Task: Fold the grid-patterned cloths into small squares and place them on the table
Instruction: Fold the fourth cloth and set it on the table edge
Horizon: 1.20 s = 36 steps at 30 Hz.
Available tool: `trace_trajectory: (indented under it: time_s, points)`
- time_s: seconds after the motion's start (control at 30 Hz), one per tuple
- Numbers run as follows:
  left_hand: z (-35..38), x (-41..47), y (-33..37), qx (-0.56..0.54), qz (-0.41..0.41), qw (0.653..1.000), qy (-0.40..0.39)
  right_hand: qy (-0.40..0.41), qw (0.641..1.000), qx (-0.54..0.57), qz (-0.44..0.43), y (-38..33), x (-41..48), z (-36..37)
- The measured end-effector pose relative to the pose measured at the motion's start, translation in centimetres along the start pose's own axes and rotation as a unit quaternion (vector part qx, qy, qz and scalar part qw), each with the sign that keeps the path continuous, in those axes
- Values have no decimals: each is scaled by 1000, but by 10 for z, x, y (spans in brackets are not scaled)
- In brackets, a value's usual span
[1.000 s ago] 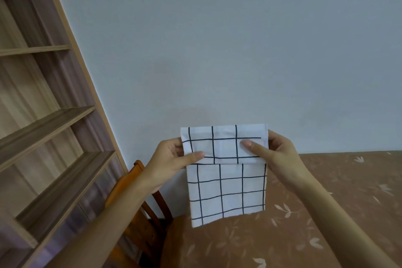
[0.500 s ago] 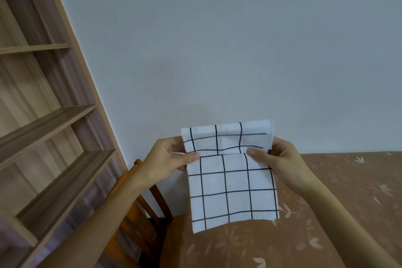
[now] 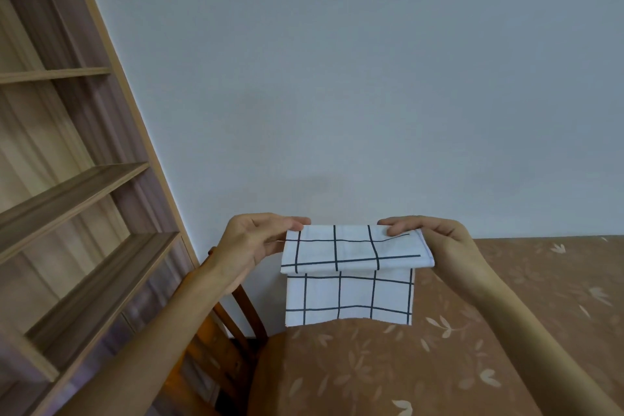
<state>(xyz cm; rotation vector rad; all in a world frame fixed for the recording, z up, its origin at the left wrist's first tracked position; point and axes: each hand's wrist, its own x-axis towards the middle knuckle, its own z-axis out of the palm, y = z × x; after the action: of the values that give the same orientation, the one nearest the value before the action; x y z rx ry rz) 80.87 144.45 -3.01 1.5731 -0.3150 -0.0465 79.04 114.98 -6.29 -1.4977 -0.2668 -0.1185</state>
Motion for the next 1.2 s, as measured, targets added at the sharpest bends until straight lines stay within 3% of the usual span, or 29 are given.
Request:
trace_trajectory:
  time_s: [0.2,0.33,0.4,0.57,0.87,1.0,1.2]
  points:
    - [6,3,-5,38,31,997,59,-1,991,116,71,-1,2,5]
    - [12,1,-3,47,79,993,80,-6,997,-31,64,6,-4,7]
    - [14,1,-2,42,87,991,92,-8,998,-47,44,9,-5,9]
    - [14,-1,-5,45,-7,999,11,38,999,-16,18,9,-3,15]
    - [16,-4,-8,128,-19,988,-78,74,997,-20,-14,3,-7,15]
    - [16,-2,-10,138,-4,989,-62,68,998,-15,-9,3,-8,13]
    - [16,-1,-8,105,21,994,-25,-12,999,-13,45,6,-11,8]
